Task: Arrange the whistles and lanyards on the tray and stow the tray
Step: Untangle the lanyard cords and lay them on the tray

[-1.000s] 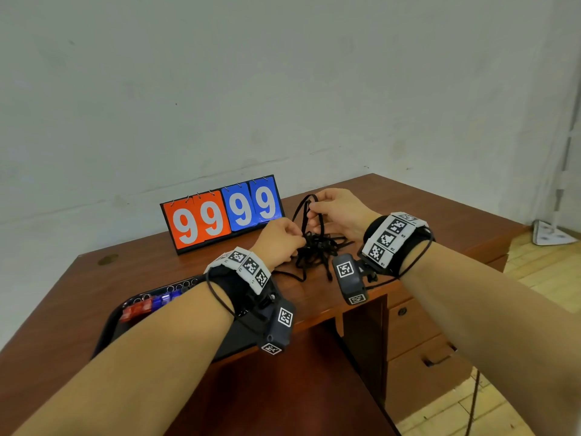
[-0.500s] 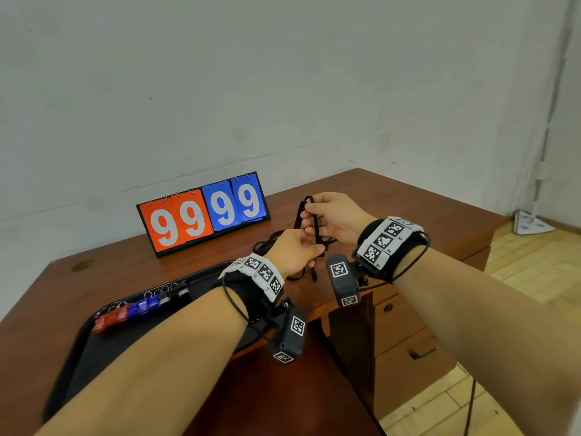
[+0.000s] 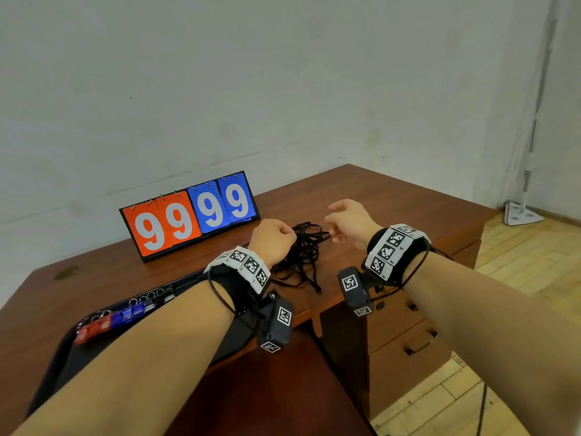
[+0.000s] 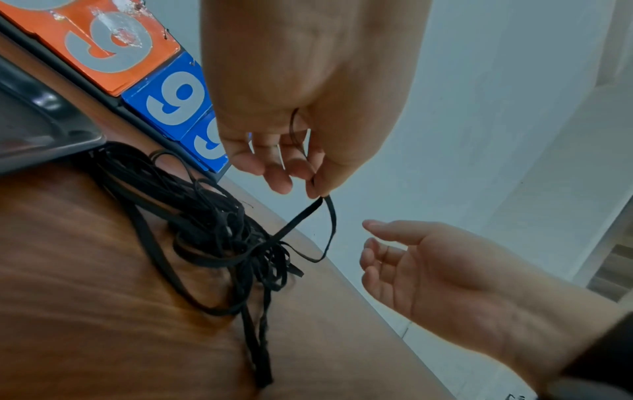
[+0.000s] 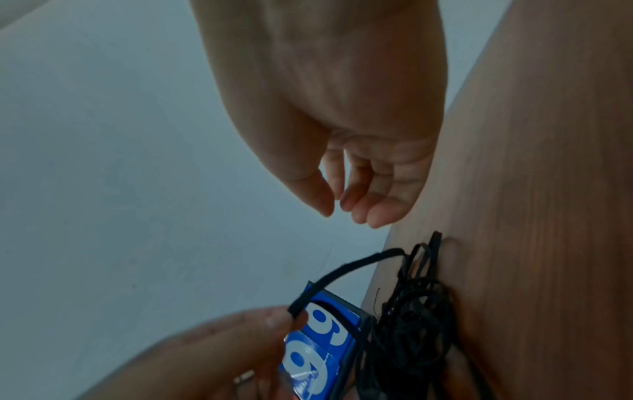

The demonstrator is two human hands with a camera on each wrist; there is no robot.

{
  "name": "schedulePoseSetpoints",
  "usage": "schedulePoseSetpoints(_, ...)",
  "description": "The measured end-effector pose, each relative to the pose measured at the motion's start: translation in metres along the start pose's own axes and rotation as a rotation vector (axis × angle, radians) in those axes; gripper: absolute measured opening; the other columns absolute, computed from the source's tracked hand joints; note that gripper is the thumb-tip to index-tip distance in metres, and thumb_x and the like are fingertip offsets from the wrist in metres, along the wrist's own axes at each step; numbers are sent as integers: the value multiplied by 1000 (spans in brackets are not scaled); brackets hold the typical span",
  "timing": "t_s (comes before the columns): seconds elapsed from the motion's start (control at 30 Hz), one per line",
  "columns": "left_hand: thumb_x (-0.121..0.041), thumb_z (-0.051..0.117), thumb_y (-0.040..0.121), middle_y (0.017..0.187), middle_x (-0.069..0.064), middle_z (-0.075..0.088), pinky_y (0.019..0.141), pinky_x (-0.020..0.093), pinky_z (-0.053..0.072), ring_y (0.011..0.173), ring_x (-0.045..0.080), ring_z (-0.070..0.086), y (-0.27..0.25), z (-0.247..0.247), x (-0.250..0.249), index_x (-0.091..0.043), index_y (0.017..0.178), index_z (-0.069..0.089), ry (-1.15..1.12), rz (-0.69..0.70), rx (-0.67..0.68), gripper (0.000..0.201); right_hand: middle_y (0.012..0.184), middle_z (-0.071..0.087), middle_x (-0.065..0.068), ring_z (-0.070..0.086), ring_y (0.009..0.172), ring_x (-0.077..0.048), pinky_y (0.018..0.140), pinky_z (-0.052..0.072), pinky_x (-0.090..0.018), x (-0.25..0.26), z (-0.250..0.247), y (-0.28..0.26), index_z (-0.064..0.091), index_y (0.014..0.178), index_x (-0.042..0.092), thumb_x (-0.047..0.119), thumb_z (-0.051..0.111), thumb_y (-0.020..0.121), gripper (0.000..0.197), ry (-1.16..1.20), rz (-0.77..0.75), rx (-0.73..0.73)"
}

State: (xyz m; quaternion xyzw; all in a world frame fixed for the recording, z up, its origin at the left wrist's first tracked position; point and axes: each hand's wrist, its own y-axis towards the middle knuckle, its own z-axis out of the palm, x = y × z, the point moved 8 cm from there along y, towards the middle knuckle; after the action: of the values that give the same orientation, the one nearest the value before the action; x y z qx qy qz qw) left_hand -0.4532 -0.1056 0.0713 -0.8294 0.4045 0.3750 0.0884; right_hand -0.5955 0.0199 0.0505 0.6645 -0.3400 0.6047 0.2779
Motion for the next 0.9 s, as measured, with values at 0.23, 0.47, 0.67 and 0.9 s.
schedulePoseSetpoints(0.23,-20,61,90,81,-4,65,75,31,54,79,17,64,-1,-12,-23,-18,82,68,118,108,-17,10,134,57,-1,52,120,-11,90,43,-20,42,46,-21,56,136,14,-1,57,88,50,-435,-382,353)
schedulePoseSetpoints(0.47,-20,59,92,82,-3,67,70,29,52,76,16,64,-6,-56,-20,-19,83,67,-23,104,-180,12,98,74,-7,68,91,-10,82,49,-17,57,72,-27,64,125,12,15,54,99,28,-346,-441,423)
schedulePoseSetpoints(0.67,-17,52,94,90,16,69,75,46,56,81,33,68,-10,-110,9,-9,83,64,-200,9,-347,19,71,65,-7,63,65,-13,65,50,-16,64,72,-20,66,111,2,7,56,97,18,-277,-389,332)
schedulePoseSetpoints(0.9,-10,44,99,84,11,61,41,18,41,66,20,56,-18,-151,51,-6,95,58,-395,-120,-483,15,69,64,-8,62,61,-14,59,49,-10,71,58,-12,68,110,2,5,54,97,19,-297,-438,168)
